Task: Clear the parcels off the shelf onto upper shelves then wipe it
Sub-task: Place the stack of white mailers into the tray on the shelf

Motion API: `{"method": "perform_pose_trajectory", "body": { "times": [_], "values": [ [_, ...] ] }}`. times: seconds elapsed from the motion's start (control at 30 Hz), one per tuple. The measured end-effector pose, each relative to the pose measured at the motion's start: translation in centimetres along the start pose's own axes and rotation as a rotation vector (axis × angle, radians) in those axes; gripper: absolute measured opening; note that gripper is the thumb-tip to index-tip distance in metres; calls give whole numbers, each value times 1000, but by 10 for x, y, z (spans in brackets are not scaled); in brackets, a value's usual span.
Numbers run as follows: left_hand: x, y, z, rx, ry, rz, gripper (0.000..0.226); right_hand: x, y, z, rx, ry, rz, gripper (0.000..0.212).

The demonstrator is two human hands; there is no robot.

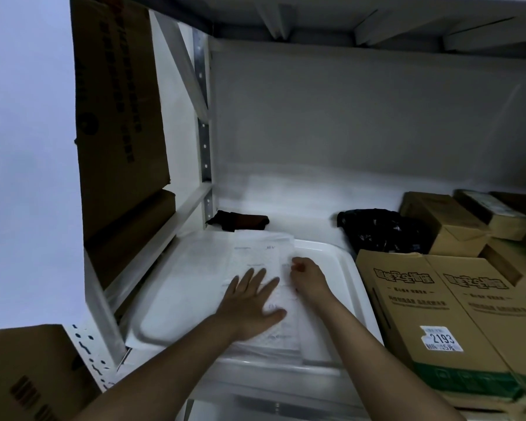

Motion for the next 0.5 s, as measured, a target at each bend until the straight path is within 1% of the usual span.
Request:
{"method": "perform_pose_trajectory", "body": {
  "times": [0.07, 0.1, 0.17, 0.2, 0.3, 0.33, 0.4, 0.47, 0.5],
  "values": [
    [-1, 2, -1, -4, 16, -17, 74, 0, 3, -7, -61, 13, 10, 46],
    [-1, 2, 0, -5, 16, -16, 74, 0, 3, -8, -85, 20, 24, 44],
    [-2, 4, 1, -3, -8, 3, 75, 0, 3, -6, -89, 18, 44, 29],
    [-1, 4, 2, 0, -29, 23, 76, 1, 3, -4, -86, 19, 49, 26],
    [4, 7, 3, 23, -148, 62, 74, 2, 6, -1, -118, -1, 57, 36],
    [7, 9, 2, 39, -201, 61, 71, 0, 7, 0, -127, -22, 68, 33],
    [14, 14, 1, 80, -299, 25, 64, -5, 6, 2, -118, -101, 99, 9],
    [25, 16, 1, 119, -388, -65, 57, -10, 6, 3, -100, -150, 116, 17],
    [30, 16, 3, 144, -445, -103, 56, -12, 5, 6, -84, -155, 117, 16]
  ]
}}
Point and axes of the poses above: each hand's wrist, its own y-axis towards the middle knuckle, its own x-axis out of the back of the hand, z = x × y, the point moved 8 cm from there along y, towards the middle knuckle, and after that the axes turned 2 degrees about -z, right-handed, at the moved point
